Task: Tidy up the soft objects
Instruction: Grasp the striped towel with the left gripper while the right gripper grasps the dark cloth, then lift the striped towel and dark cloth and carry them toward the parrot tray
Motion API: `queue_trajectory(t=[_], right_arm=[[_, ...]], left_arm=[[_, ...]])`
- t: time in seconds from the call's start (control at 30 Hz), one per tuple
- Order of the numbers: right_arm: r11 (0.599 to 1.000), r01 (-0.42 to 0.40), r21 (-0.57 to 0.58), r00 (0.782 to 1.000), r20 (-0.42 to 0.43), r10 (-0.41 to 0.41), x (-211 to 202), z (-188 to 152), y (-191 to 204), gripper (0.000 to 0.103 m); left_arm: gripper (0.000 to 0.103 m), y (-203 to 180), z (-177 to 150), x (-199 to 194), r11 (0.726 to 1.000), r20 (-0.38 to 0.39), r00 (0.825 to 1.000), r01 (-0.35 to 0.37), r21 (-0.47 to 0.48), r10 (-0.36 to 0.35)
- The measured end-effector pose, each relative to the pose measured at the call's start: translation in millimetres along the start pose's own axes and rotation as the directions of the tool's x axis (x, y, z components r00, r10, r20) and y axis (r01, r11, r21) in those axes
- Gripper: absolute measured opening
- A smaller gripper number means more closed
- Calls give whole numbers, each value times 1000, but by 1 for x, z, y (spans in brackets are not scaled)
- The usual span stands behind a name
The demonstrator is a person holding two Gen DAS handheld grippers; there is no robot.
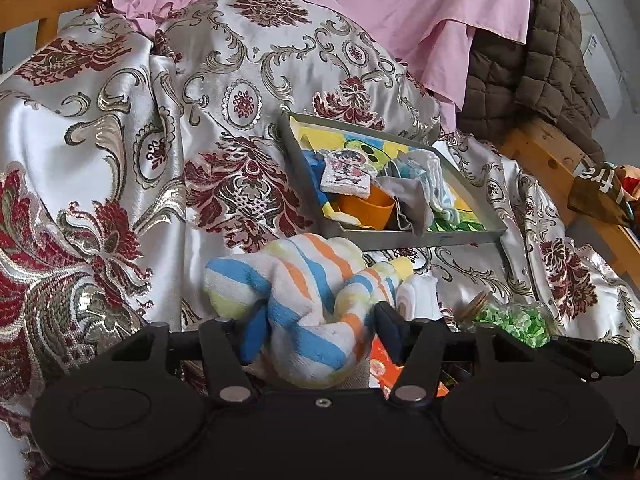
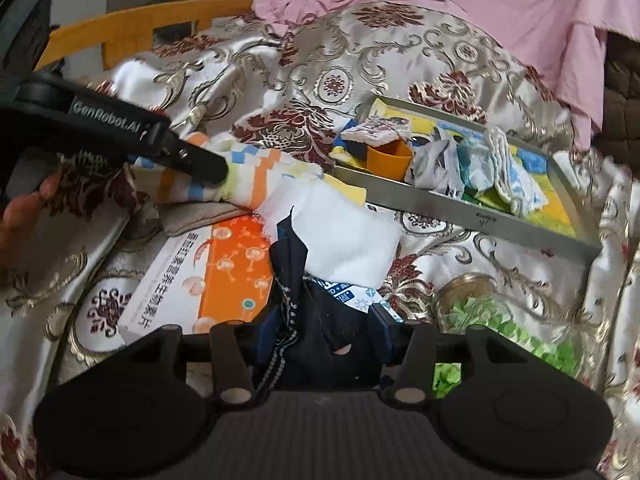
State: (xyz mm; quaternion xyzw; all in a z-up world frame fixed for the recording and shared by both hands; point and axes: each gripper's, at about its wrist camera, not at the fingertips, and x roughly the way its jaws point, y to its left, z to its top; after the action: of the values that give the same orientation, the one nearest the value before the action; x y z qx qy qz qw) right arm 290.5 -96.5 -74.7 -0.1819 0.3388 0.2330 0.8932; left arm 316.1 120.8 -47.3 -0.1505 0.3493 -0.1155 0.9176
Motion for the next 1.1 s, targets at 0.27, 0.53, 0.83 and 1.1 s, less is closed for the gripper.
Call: queue_trajectory(t=[0.27,0.53,0.83,1.1], right_arm=[[1000,16,-14,1000,-20,-16,4,-1,-2,63],[997,31,-77,999,-29,-33,-1,-2,2,63],[993,28,-117,999,-42,-33,-2,-2,4,62],[988,29,-152,997,-69,-40,-1,-6,6,62]], left_arm=[[59,-6,-3,4,998,-2,1000,-3,59,3],[38,-14,-5,0,989,35,999,-19,143,14],[23,-15,-5,-6,988,59,998,8,153,-17],[23,-8,0,-15,993,95,993,64,96,-73]])
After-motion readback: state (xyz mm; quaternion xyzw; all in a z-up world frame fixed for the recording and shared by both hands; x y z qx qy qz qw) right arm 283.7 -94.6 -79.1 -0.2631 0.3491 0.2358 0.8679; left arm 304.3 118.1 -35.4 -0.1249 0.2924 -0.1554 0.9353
